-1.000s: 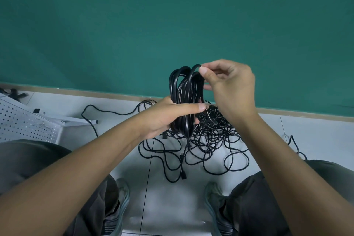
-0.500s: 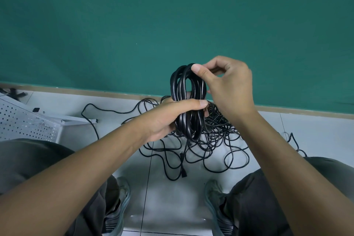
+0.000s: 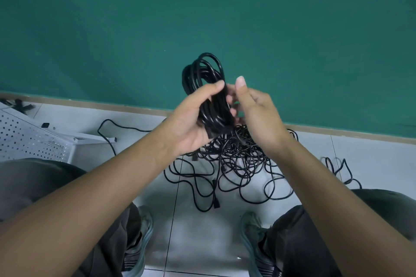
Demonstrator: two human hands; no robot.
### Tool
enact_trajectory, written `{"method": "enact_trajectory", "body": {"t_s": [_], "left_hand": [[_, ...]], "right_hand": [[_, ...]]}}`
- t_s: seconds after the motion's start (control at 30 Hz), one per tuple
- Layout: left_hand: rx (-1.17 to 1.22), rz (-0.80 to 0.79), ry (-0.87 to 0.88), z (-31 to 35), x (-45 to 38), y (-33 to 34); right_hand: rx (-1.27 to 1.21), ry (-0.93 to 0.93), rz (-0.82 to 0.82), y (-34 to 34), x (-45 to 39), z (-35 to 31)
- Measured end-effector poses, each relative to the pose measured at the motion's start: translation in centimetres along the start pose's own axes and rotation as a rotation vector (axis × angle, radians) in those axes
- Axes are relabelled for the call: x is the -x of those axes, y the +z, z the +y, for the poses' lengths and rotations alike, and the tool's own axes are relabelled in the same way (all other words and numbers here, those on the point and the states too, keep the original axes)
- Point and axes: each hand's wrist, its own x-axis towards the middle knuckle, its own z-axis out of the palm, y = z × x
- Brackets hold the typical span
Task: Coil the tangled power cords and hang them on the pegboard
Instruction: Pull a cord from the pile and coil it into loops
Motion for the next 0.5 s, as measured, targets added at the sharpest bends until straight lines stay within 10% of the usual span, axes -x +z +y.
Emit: {"method": "enact_trajectory", "body": {"t_s": [0.5], "left_hand": [[0.112, 0.581, 0.254, 2.6, -1.0, -2.1]], "right_hand": [[0.325, 0.147, -0.323, 1.1, 1.2, 0.6]]}}
